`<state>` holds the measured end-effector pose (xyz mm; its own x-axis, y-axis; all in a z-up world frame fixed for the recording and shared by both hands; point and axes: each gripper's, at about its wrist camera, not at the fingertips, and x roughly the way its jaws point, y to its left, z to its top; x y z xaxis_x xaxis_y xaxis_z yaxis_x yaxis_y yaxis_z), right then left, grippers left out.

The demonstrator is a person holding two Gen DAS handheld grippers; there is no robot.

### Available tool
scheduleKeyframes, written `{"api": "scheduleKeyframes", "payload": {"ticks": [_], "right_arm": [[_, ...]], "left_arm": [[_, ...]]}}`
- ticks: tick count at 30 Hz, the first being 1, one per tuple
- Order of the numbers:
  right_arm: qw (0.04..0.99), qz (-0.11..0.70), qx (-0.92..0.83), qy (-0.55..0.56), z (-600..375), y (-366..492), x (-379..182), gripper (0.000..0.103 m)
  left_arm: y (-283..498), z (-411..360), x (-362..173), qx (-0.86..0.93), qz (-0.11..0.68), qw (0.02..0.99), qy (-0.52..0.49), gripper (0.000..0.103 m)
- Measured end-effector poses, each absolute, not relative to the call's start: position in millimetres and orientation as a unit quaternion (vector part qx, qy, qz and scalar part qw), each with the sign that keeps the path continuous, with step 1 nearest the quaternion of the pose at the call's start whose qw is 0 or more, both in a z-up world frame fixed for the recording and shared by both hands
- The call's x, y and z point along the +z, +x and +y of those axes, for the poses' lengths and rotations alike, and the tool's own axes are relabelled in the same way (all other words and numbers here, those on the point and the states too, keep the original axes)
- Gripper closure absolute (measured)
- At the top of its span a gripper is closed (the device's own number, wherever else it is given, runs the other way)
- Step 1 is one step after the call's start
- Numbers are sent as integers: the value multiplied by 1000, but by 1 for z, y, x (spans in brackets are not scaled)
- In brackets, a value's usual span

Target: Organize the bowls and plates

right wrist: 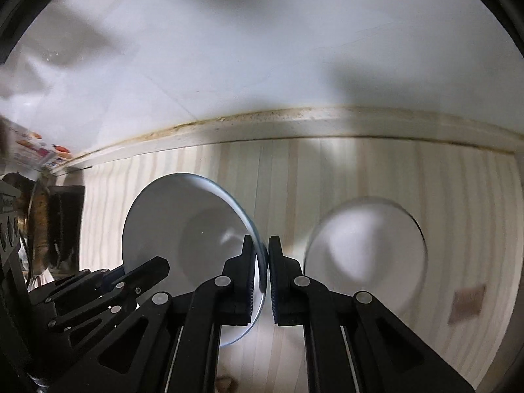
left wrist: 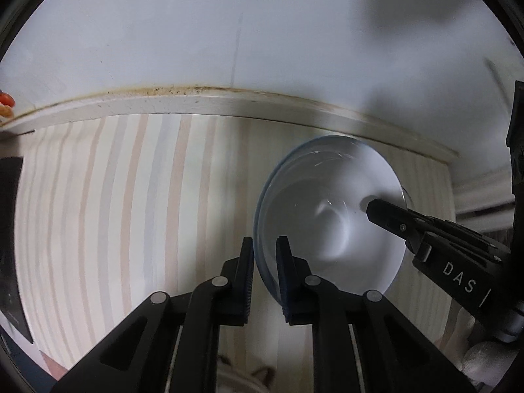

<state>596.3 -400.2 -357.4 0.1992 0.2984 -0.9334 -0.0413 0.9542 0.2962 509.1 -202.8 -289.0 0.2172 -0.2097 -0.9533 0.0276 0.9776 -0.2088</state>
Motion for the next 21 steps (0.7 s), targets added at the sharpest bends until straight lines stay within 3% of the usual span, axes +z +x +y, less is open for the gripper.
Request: {"api": "scheduleKeyframes", "payload": {"ticks": [11,21], "right_arm": [[788,598,76,127,-432,463,-290,94],[762,625,26,166,-478,348,-318,94]], "left_arm": [[414,-233,-246,-152,610,777,-28,91],[349,-280,-276,-205,644,737,25,91]]}}
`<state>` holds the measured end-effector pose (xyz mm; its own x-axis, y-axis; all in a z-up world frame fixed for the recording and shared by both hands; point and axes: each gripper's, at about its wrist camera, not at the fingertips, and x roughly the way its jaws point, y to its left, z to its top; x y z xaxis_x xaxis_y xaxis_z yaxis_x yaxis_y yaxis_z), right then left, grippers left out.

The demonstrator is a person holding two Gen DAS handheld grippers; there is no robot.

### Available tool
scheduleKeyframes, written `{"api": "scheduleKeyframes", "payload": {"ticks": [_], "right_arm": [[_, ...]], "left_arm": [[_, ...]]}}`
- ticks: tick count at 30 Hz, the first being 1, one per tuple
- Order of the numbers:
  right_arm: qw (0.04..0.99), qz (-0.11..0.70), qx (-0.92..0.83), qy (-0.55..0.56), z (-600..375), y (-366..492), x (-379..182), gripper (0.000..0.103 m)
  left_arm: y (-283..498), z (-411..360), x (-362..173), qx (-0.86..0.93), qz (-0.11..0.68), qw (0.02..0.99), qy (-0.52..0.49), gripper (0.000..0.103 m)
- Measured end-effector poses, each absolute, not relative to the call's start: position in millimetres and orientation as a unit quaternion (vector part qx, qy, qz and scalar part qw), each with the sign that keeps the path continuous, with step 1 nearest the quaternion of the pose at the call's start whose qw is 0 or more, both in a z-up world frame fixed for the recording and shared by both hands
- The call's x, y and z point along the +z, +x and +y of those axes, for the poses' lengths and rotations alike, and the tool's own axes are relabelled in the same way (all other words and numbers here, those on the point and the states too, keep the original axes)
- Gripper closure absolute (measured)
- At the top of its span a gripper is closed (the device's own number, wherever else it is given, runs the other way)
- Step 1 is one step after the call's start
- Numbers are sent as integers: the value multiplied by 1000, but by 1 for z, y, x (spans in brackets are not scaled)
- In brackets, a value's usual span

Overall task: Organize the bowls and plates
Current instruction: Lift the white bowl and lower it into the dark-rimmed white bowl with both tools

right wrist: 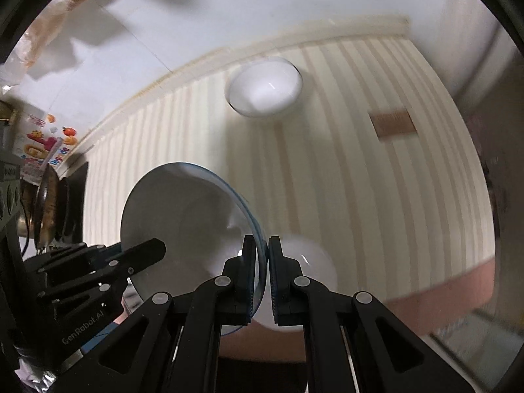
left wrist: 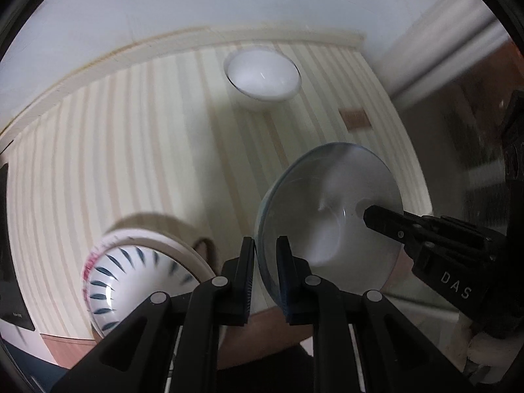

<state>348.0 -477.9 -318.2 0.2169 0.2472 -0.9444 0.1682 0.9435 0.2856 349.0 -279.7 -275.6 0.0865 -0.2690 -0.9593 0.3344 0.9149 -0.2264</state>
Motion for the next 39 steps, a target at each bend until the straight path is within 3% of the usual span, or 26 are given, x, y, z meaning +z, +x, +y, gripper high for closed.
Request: {"api": "scheduleKeyframes", "payload": {"ticks": [20,39], "right_arm": [[718,671,-18,184,-508,319,-397,94],[713,681,-15,163,-509,326,-408,93]], "left_arm": [[327,-336,-337,-211,677,694,126,91],[326,-334,-355,-194,686,689,134,91]]}}
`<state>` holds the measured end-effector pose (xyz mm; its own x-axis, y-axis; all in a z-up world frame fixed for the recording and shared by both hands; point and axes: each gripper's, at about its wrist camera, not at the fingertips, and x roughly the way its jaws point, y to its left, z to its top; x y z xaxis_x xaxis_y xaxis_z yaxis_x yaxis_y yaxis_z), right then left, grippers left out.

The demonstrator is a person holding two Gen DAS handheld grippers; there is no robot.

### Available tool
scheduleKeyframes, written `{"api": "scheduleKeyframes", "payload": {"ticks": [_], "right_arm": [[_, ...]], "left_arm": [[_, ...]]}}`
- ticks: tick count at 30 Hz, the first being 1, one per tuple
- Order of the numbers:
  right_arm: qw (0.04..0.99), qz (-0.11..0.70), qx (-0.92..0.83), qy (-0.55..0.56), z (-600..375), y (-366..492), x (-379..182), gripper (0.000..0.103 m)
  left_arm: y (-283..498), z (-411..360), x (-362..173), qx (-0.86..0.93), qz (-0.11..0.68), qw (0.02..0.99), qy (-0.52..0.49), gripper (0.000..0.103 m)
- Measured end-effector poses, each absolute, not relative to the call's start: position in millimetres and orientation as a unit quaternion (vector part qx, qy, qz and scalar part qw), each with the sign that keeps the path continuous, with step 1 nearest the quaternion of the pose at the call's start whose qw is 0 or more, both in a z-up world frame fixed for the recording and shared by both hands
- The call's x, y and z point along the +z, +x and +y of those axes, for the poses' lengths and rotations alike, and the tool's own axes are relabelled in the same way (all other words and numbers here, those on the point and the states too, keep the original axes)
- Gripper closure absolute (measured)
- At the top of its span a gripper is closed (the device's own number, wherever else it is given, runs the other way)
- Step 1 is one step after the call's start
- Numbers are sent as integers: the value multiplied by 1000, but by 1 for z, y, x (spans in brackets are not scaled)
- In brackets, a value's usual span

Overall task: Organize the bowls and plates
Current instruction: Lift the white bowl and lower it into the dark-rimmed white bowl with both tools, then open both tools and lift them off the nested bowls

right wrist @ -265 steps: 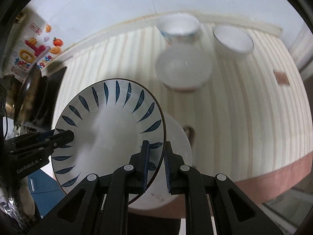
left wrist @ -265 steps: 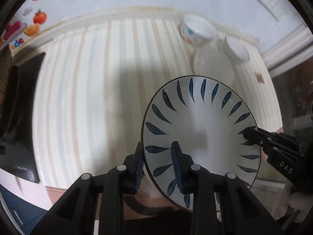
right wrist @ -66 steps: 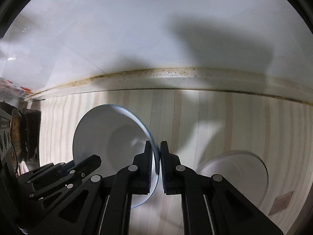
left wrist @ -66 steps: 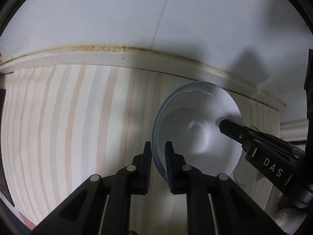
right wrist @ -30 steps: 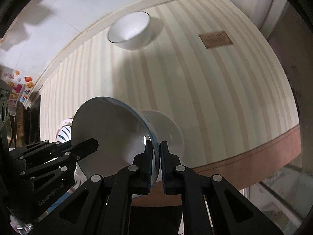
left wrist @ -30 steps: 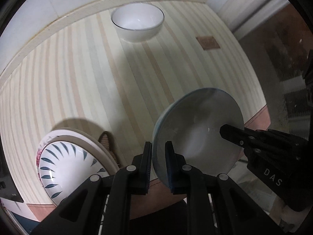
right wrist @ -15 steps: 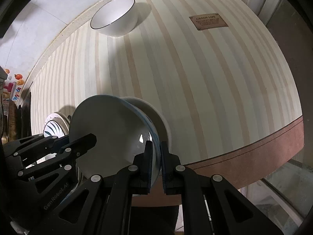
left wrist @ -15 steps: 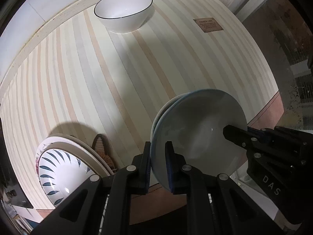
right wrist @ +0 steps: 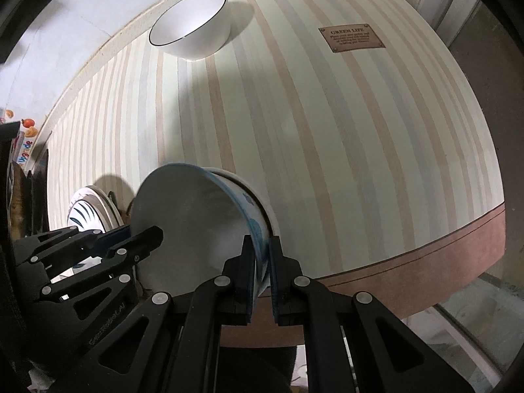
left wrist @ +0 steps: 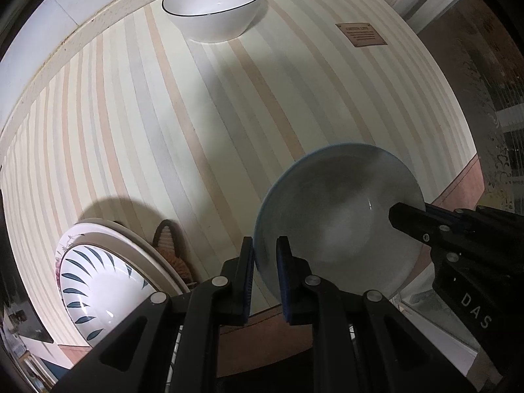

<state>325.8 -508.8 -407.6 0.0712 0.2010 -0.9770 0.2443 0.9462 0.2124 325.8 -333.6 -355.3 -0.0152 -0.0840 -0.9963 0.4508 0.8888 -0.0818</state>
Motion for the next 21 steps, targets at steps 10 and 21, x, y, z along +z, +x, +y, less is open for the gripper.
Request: {"api": "scheduleKeyframes", "payload": {"ticks": [10,21], "right_arm": [[711,684,-6,163,-513,326,-407,93],[727,661,14,185,-524,320,-368,93]], "left_arm": [[323,-332,-353,-191,684,692,130,91],[322,-318,-305,-193,655,722,111,91]]}}
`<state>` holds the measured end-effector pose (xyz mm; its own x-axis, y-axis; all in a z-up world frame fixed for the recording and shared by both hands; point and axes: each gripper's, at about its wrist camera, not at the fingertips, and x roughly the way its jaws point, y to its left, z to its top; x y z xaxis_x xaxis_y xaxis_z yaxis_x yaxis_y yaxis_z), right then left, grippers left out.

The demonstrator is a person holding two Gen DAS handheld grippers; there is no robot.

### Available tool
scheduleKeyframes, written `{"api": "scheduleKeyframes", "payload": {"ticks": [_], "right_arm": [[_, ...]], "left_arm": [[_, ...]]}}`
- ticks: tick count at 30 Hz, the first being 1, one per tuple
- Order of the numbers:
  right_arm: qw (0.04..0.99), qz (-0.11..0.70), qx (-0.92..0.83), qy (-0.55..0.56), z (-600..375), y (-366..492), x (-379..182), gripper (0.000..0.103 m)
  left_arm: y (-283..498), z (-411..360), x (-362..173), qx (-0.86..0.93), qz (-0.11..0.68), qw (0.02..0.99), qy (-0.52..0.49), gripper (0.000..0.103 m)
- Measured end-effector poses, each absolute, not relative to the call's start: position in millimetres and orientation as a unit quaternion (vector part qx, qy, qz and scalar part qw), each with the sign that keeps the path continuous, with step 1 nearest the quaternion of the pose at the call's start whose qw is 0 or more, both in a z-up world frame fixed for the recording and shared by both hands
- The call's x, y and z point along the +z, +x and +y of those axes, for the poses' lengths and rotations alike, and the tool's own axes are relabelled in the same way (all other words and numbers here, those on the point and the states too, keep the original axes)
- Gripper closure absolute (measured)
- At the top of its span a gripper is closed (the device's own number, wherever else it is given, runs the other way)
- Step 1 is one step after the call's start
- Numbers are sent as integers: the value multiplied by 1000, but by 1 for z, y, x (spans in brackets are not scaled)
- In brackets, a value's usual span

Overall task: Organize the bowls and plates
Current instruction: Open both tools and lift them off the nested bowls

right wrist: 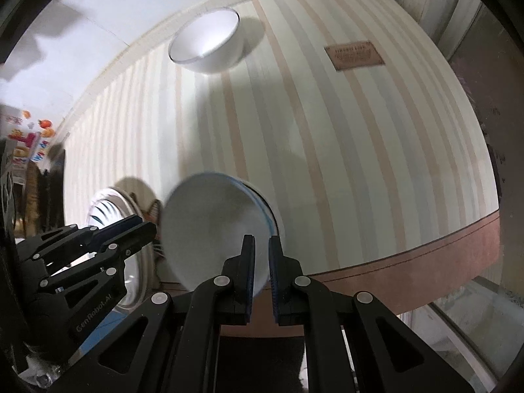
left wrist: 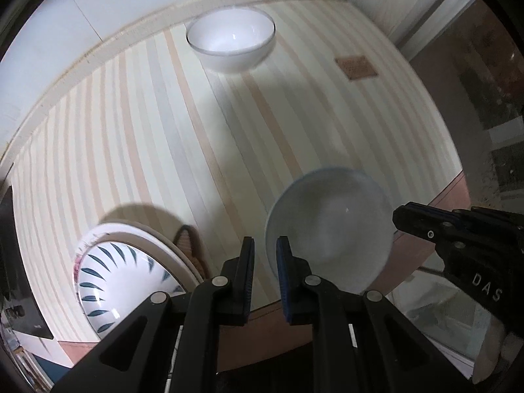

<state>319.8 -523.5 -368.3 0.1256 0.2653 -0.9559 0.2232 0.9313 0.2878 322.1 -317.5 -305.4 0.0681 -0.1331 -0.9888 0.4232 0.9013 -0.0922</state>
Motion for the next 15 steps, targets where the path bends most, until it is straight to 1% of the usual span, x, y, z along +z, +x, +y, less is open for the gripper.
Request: {"api": "scheduleKeyframes", "payload": {"ticks": [4,6,8,9,10,12,15], "right_arm": [[737,647,27,193,-530,337,-348,93],[743,639,33,196,-534,352,-342,92],[747,633,34,199,-537,375,-339,82],[749,630,33,203,-540,389,-340,73],[750,627,33,207,-544,401,-341,68],[751,623,32,216,-549,429,-348,66],[748,623,27,228,-555,475,-367,65]], "left_arm": [[341,-314,-283,-190,640,738,92,91],[362,-314,-273,-187,636,744,76,90],[385,-313,-271,-180,634,750,63,84],[402,-313,-271,-172,632,754,54,83],[417,-312,-272,-165,631,757,46,82],[450,-307,-278,-145,629,764,27,82],[499,-301,-296,-121,637,762,-1,82]]}}
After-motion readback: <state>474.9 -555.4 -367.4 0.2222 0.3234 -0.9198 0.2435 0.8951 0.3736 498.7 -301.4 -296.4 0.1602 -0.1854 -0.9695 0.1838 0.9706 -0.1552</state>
